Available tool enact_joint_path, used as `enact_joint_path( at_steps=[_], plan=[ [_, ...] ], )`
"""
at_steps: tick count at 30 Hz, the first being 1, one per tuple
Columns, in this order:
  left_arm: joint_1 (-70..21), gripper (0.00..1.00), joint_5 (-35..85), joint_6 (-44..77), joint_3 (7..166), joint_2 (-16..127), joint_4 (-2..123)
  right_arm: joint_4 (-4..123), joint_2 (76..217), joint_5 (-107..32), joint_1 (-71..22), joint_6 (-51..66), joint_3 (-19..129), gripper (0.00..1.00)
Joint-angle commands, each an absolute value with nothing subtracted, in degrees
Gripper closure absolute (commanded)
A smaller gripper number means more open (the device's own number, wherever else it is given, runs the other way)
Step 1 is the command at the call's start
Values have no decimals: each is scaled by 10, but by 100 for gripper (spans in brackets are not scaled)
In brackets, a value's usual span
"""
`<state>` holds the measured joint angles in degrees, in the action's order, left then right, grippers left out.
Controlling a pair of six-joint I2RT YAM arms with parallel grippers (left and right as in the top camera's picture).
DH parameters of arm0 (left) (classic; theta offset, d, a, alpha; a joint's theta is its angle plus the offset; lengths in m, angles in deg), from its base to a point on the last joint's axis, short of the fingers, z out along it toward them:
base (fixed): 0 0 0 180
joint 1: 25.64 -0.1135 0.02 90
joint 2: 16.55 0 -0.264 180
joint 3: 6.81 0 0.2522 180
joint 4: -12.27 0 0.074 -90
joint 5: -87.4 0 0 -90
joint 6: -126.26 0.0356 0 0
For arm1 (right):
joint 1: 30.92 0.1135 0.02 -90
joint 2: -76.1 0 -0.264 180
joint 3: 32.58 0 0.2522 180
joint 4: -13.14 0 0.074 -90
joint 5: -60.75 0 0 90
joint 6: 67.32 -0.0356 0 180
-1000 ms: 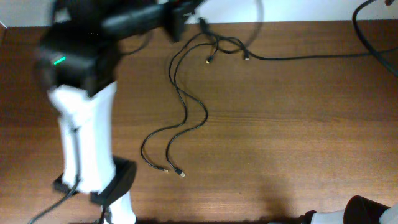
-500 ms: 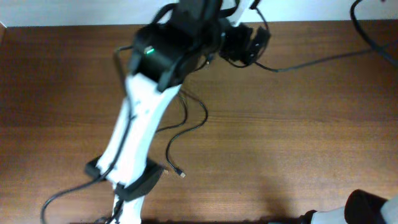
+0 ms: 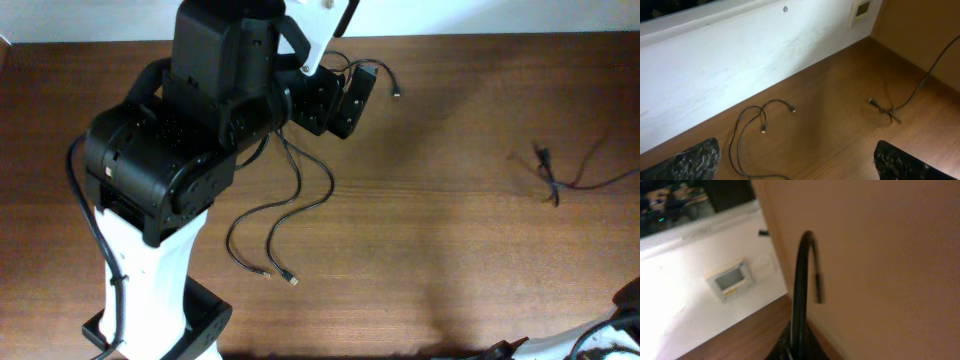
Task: Untangle cables
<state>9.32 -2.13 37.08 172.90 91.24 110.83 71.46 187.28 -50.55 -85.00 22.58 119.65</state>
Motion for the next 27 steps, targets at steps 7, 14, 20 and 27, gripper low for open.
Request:
enact_joint_path(
  at_steps=[7, 14, 20, 27],
  plan=[
    [95, 1, -56, 374, 1728, 914, 1148, 894, 1890, -623, -718, 255, 1199, 96],
    [95, 1, -56, 398, 1728, 914, 1160, 1136, 1886, -517, -621, 295, 1180, 96],
    [95, 1, -59, 411, 1728, 898, 1155, 1134, 1760, -552, -639, 339, 1181, 96],
    [95, 1, -59, 411, 1728, 898, 1159, 836, 1638, -615, -631, 377, 1181, 96]
  ],
)
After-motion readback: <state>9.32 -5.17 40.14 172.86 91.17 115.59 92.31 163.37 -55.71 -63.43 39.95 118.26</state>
